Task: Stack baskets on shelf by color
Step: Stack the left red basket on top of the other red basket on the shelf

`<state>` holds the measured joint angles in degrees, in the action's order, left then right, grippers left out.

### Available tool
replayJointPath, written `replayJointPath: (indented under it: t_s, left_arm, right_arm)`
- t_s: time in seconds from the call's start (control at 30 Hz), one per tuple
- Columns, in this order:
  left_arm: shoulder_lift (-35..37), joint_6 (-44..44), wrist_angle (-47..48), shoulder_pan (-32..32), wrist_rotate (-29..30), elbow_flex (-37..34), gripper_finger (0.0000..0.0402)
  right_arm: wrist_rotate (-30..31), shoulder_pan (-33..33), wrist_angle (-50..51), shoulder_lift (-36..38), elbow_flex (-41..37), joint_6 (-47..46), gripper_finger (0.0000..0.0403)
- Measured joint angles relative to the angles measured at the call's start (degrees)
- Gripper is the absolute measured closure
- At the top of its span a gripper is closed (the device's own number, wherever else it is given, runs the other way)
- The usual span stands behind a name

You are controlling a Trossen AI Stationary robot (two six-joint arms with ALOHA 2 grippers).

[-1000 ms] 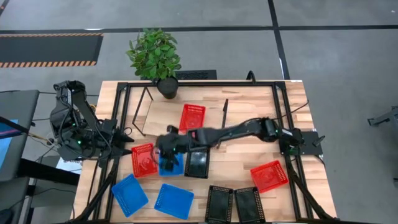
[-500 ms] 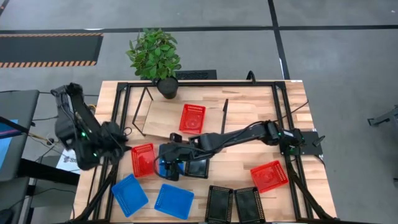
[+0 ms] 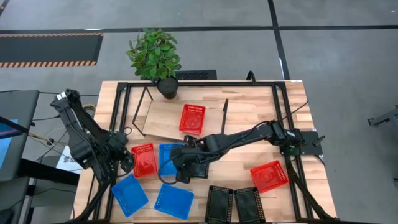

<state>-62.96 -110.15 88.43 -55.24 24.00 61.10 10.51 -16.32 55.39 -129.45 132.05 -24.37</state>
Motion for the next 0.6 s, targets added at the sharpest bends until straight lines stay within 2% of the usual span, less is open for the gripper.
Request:
replayJointPath:
  t_s: [0.23, 0.43, 0.6]
  left_arm:
    - [7.41, -10.94, -2.61, -0.2, -3.63, -10.08, 0.0172]
    - [10.0, -16.68, -10.59, -0.15, -5.52, -18.55, 0.0172]
    - [7.41, -18.58, -11.38, 0.82, -5.92, -17.42, 0.0172]
  right_arm:
    - [4.41, -2.87, 8.03, -0.13, 0.0, -3.04, 0.0218]
    - [8.28, -5.28, 12.23, -0.13, -0.02, -5.87, 0.0225]
    - [10.2, -6.86, 13.16, -0.13, -0.02, -6.1, 0.0232]
